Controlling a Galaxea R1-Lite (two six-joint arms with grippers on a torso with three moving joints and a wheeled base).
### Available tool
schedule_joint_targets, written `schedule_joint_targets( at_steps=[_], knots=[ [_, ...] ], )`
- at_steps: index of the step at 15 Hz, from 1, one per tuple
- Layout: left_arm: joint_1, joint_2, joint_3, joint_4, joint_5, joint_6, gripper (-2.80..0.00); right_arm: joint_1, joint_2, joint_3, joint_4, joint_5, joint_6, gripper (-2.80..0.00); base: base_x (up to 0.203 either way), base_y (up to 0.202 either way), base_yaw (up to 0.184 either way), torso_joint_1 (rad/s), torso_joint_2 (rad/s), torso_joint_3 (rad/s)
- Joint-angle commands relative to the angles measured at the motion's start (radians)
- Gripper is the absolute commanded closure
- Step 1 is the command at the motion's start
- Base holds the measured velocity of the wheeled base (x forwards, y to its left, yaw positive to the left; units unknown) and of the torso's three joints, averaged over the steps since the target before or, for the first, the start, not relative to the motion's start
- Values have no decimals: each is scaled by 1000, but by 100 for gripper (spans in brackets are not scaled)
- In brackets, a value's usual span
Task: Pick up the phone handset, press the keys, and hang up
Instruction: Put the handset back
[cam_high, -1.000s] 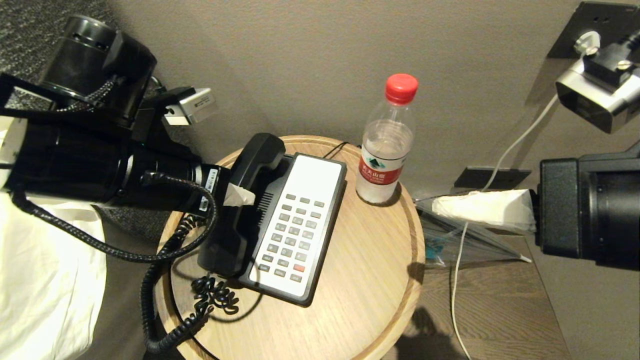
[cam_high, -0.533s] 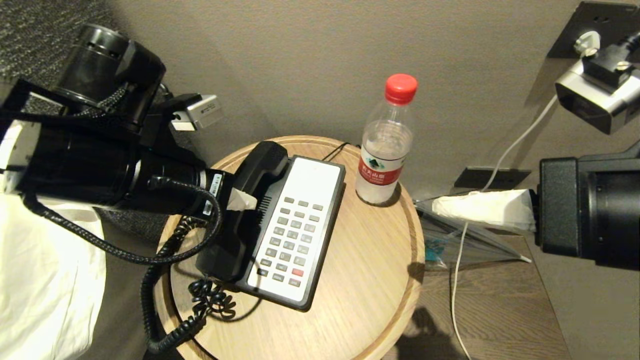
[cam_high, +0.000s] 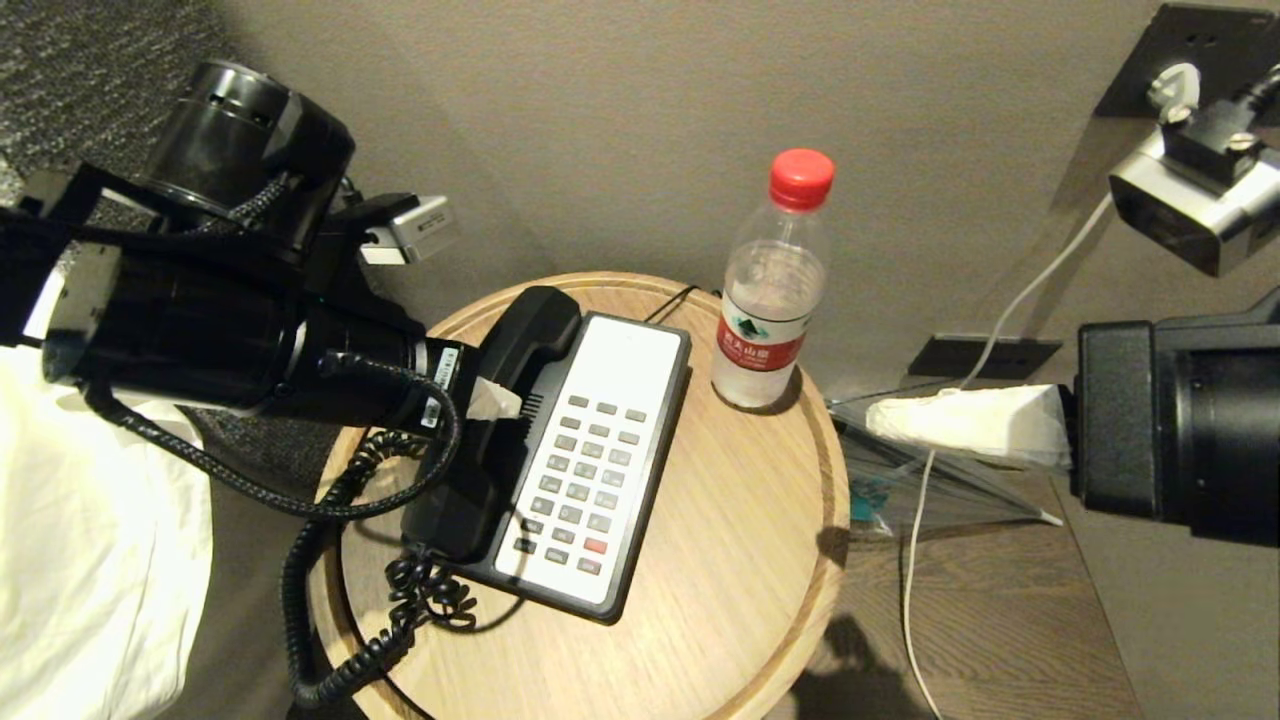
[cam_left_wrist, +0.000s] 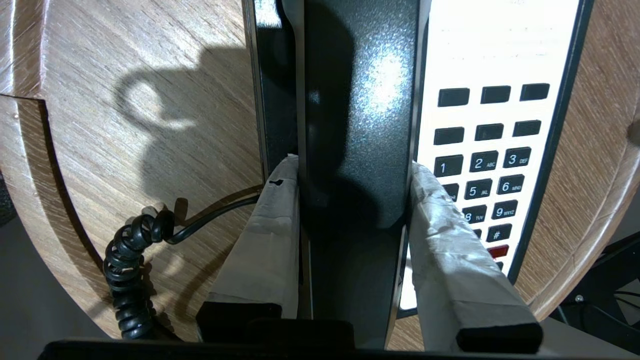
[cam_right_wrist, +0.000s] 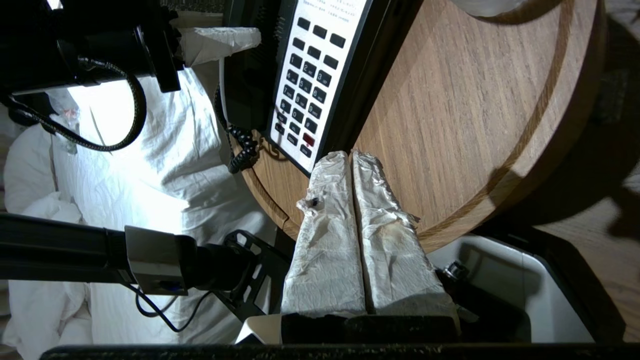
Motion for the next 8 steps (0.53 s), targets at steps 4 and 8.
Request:
schedule_joint_targets(
  at_steps=[4, 8],
  knots=[
    [0, 29, 3, 7, 0, 2, 0, 0, -5, 13, 0, 0, 9, 0, 0, 0, 0, 0, 0, 0],
    [0, 30, -17, 4, 0, -3, 0, 0, -8, 18, 1, 0, 9, 0, 0, 0, 0, 0, 0, 0]
  ],
)
